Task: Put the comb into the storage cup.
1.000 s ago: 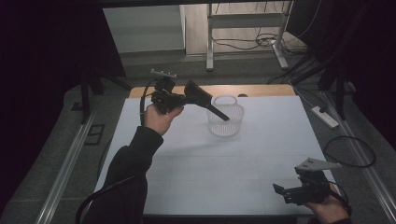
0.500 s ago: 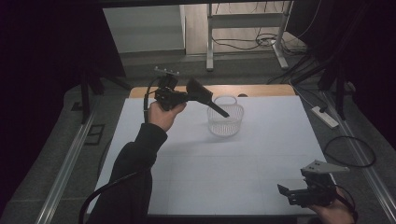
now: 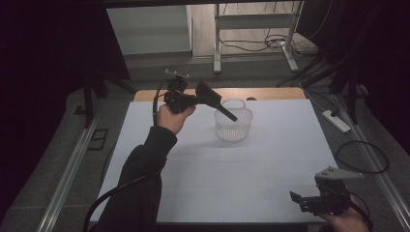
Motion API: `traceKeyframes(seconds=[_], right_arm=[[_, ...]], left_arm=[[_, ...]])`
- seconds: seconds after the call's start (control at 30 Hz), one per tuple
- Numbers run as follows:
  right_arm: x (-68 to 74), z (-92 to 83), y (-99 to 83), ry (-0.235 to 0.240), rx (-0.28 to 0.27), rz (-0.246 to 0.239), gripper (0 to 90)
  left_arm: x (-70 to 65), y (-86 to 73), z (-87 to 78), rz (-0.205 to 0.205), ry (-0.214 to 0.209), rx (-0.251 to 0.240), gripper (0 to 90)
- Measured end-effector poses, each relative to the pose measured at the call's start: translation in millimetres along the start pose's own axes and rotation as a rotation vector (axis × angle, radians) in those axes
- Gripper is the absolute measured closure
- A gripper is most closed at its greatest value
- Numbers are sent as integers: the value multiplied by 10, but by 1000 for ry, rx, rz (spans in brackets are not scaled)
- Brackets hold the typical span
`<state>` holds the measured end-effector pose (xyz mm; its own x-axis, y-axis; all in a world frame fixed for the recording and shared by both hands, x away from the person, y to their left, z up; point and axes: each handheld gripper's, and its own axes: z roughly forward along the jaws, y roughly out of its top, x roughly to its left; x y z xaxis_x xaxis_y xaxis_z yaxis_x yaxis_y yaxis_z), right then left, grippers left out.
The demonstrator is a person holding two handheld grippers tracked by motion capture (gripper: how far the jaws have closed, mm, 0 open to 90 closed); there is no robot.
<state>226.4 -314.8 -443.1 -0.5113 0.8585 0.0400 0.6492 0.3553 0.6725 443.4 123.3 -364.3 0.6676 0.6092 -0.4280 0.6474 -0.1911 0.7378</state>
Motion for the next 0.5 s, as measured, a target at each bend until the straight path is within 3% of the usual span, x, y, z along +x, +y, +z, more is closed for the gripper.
traceKeyframes(seconds=[0.5], right_arm=[[-8,3,0,6,2,4,0]], left_arm=[[20,-7,254,-7,-5,28,830]])
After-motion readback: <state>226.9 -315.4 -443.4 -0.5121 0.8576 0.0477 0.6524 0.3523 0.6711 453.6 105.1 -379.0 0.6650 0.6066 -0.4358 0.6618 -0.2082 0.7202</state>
